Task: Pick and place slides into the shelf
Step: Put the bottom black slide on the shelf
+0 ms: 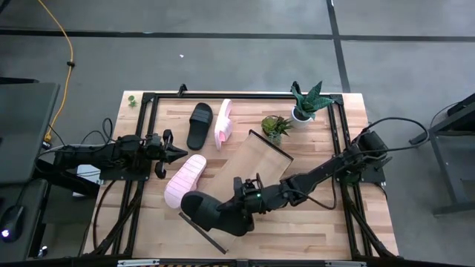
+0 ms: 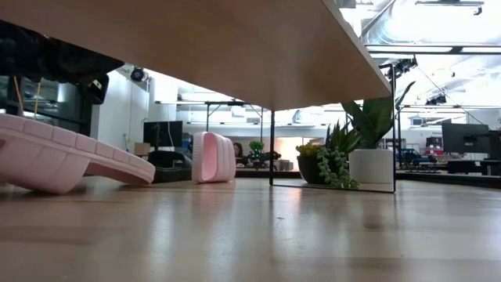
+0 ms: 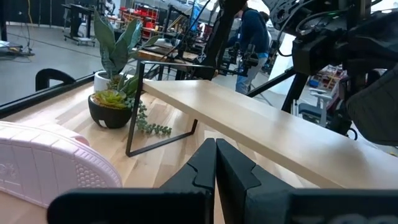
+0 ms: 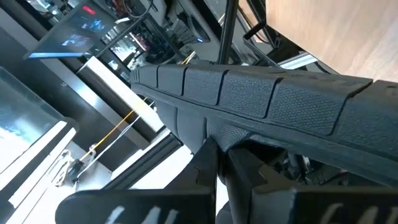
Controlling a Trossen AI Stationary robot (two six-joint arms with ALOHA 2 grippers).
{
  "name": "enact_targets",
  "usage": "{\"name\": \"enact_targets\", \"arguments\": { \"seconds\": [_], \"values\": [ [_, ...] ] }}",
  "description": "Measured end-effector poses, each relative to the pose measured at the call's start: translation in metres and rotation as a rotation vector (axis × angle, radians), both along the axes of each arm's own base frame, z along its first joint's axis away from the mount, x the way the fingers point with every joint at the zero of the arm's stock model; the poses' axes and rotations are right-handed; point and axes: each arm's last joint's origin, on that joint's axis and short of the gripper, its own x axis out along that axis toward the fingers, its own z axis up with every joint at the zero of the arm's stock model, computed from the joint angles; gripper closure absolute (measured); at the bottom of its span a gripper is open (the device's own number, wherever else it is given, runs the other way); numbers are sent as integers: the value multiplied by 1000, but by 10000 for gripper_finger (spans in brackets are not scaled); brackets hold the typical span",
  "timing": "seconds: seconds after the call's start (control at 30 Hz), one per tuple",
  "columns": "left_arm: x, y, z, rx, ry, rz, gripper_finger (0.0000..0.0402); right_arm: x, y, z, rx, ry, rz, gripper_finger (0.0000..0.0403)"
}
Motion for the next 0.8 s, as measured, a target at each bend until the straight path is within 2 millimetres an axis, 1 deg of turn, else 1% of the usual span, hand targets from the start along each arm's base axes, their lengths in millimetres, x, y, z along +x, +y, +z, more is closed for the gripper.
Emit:
{"name": "enact_targets", "arguments": {
  "seconds": [0.33,0.53,0.63,0.8],
  "values": [
    [0,0,0,0,0,0,401,0,0,-1,-4,8,2,403],
    [0,0,0,0,0,0,401,0,0,1,-1,-15,12,398],
    [0,0,0,0,0,0,401,1,-1,1,-2,-13,14,373],
    [0,0,0,0,0,0,401,2,-5,0,-2,3,5,311]
  ]
}}
